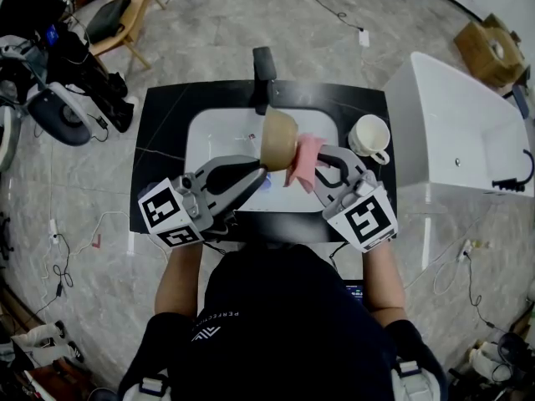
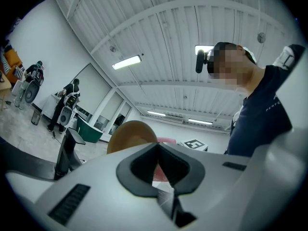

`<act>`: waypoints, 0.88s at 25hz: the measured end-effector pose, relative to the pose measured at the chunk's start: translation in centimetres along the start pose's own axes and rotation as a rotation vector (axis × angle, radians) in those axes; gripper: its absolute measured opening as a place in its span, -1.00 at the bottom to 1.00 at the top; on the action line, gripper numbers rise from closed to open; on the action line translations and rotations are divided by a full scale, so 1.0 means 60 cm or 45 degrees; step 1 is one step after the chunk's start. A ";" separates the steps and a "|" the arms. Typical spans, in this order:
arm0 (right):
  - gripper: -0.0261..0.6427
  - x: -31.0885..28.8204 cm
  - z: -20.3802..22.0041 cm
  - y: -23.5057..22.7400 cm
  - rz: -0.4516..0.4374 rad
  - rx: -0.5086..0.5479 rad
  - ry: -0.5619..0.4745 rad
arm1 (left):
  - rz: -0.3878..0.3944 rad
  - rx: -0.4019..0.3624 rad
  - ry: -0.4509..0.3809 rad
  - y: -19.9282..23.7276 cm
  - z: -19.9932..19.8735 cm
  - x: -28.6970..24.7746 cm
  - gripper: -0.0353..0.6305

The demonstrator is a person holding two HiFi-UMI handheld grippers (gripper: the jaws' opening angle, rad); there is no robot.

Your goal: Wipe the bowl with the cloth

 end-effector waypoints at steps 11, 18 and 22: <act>-0.78 0.003 -0.005 0.000 -0.010 -0.057 -0.072 | -0.023 -0.028 0.025 -0.002 0.001 -0.001 -0.86; -0.78 0.002 -0.002 -0.001 0.042 -0.096 -0.101 | -0.091 -0.178 0.096 -0.006 0.010 0.004 -0.86; -0.78 0.007 -0.003 -0.007 0.083 -0.127 -0.134 | -0.129 -0.193 0.122 -0.001 0.014 0.000 -0.86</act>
Point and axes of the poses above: the fingertips, and each gripper's own axes: x backward along the fingers, y to its left, z out of its underside, the point moved 9 cm from there along x, backward along the fingers, and after that the axes turned 15 degrees about -z, right-handed, at the moved point
